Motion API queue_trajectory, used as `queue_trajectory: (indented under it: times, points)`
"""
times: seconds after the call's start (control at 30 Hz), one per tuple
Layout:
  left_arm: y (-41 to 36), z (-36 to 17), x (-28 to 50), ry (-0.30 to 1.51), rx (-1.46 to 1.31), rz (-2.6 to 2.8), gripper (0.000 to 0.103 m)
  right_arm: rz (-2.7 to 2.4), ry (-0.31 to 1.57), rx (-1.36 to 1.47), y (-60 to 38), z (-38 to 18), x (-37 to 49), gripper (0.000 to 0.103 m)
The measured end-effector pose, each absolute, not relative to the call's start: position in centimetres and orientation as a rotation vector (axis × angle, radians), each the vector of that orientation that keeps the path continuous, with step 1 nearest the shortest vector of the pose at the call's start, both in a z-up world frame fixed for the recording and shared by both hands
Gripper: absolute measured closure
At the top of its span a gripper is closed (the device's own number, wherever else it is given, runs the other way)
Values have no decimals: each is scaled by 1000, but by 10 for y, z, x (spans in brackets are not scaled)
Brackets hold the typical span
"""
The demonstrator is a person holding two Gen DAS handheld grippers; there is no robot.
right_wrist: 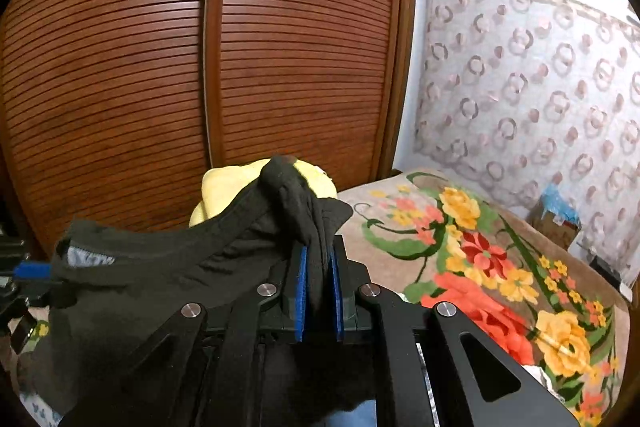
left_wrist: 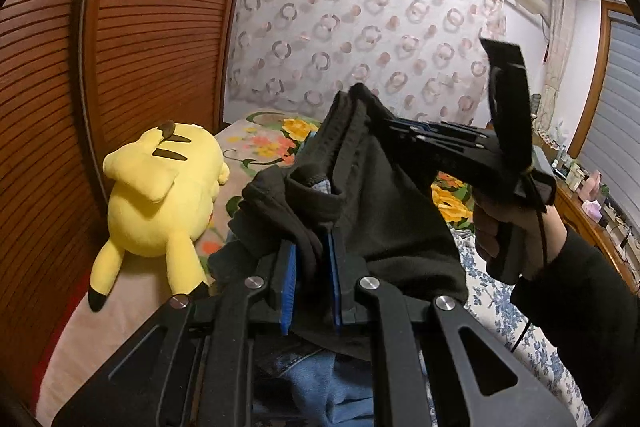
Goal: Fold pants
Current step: 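Carry the folded black pants with both tools over the stack of jeans, then lower the black pants onto the jeans stack and open both tools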
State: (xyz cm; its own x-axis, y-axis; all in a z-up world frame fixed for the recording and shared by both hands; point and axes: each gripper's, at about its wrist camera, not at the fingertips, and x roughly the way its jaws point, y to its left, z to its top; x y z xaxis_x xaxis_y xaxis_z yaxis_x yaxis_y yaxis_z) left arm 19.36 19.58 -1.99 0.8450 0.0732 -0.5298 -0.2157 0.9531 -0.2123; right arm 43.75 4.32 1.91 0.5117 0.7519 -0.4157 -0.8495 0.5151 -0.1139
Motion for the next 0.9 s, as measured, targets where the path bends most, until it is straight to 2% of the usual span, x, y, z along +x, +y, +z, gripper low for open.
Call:
queue_trajectory:
  times: [0.1, 0.17, 0.2, 0.23, 0.47, 0.57, 0.9]
  points:
    - [199, -19, 188, 543, -269, 170, 80, 966, 349, -326, 47, 20, 435, 78]
    - [198, -16, 184, 533, -267, 174, 63, 960, 350, -309, 42, 24, 432, 66]
    - [200, -16, 183, 525, -269, 173, 59, 959, 343, -298, 38, 26, 429, 57]
    - [199, -14, 181, 513, -272, 168, 55, 954, 337, -294, 35, 27, 426, 54]
    - [185, 13, 184, 460, -219, 137, 55, 1023, 352, -259, 5, 32, 407, 54]
    - [177, 15, 198, 483, -190, 110, 55, 1062, 396, -267, 2, 25, 409, 61]
    - [192, -42, 221, 638, -188, 161, 55, 1027, 541, -226, 19, -4, 466, 61]
